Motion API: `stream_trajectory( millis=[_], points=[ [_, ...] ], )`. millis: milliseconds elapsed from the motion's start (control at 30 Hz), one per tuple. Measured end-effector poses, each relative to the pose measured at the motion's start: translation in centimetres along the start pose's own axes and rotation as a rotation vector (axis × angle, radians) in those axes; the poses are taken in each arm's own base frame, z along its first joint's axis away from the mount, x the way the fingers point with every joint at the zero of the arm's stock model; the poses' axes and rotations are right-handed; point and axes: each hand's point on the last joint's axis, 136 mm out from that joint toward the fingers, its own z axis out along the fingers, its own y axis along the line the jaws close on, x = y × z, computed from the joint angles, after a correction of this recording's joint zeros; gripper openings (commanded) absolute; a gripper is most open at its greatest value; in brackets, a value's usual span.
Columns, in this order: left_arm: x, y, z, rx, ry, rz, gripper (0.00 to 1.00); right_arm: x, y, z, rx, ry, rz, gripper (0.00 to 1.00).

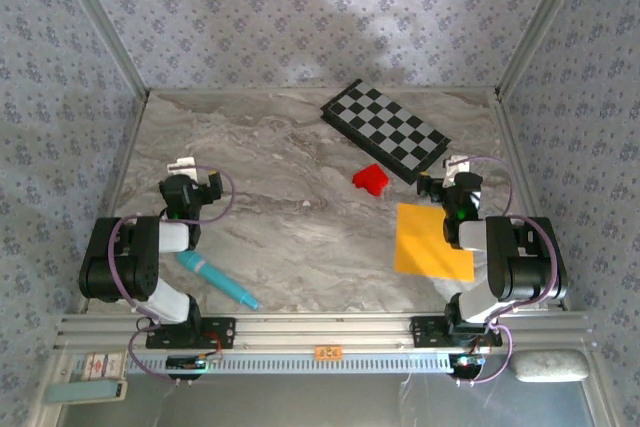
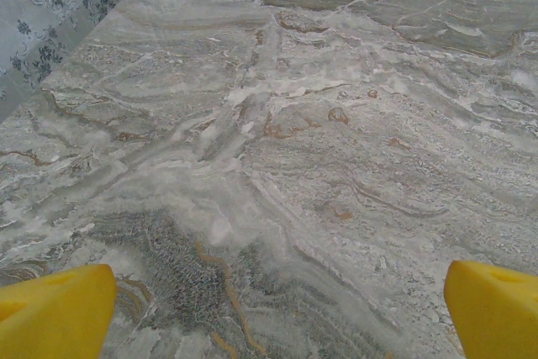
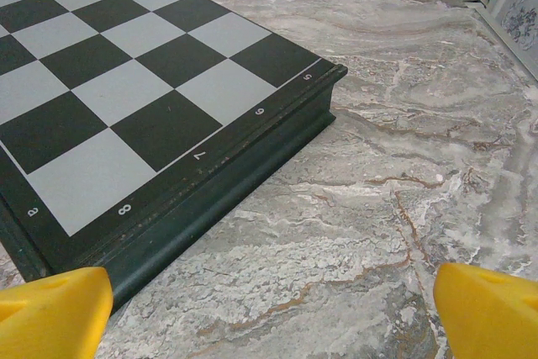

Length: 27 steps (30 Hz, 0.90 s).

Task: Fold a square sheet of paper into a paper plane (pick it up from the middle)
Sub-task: Move the square sheet of paper to the center of the table.

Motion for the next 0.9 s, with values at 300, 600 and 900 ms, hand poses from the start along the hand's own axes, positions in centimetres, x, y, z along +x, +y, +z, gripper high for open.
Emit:
stream_trajectory(
  millis=[300,600,900],
  points=[
    [0.0,0.0,0.0,0.000,0.000,0.000,1.00,0.0,0.0,0.0,0.000,0.000,0.000,1.00],
    [0.0,0.0,0.0,0.000,0.000,0.000,1.00,0.0,0.0,0.0,0.000,0.000,0.000,1.00],
    [-2.9,0.4,-1.7,-0.020,-0.005,-0.006,1.00,-2.9,0.4,-1.5,-0.001,0.014,-0.001,1.00]
  ],
)
